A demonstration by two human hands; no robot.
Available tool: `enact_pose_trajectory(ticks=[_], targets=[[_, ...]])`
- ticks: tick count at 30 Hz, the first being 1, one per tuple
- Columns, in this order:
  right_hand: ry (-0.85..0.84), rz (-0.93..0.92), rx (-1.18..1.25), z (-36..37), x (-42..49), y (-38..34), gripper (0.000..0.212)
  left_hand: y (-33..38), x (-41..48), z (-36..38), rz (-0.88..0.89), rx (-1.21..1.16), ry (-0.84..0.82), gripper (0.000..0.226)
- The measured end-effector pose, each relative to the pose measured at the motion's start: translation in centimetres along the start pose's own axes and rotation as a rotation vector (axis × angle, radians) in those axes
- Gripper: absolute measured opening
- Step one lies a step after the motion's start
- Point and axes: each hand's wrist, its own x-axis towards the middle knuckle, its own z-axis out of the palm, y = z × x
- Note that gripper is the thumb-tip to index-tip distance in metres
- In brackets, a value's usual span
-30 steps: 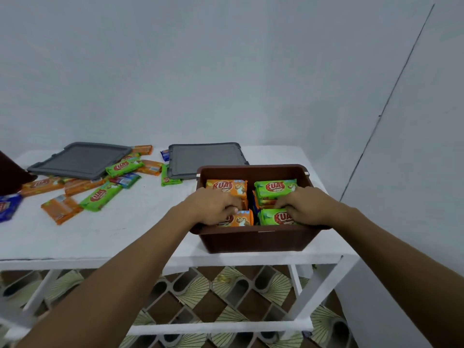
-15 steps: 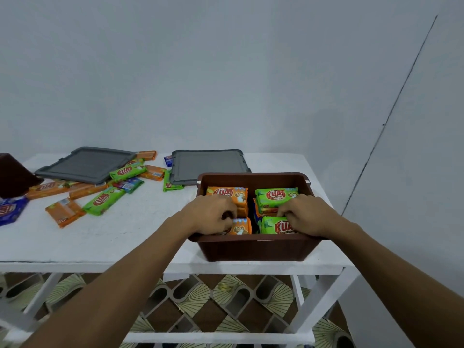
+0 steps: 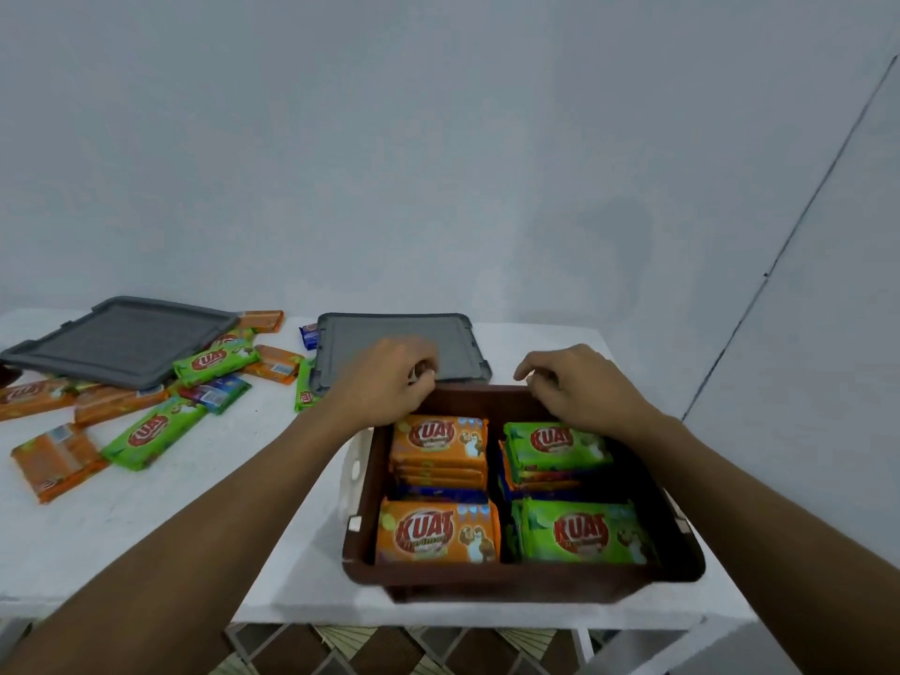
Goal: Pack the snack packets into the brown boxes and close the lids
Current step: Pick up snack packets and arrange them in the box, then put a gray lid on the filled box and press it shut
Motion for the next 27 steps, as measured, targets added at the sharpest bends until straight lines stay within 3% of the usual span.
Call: enact_pose_trajectory(ticks=[3,6,10,13,15,20,27], targets=[[0.011,0.077,0.091,1.2,4.4,0.5,0.021,-3.2,2.0,-0.1,-0.145,-0.058,0.083,0.006],[-0.224,0.155,0.123,3.0,8.6,1.3,0.021,-7.7,3.4,0.2,-0.344,-0.046,0.002,0.013],[-0.565,0.344,0.185,5.8,13.2,1.4,0.055,-12.8,4.4,0.4,-0.682,0.029,-0.117,0.049],[-0.614,0.455,0.301,7.6,15.8,0.9,0.069,-15.7,4.3,0.9,-0.807,-0.004,-0.203,0.063],[-0.621,0.542,0.400,8.6,17.1,0.9,0.069,-16.8,4.3,1.1,-0.869,-0.067,-0.195,0.056],[-0.505,0.695,0.578,8.6,18.6,0.6,0.070,-17.9,4.5,1.0,-0.961,-0.413,-0.033,0.060],[0.019,0.673,0.977,3.8,16.8,1.9,0.066,-15.5,5.1,-0.9,-0.972,-1.060,0.474,0.063]])
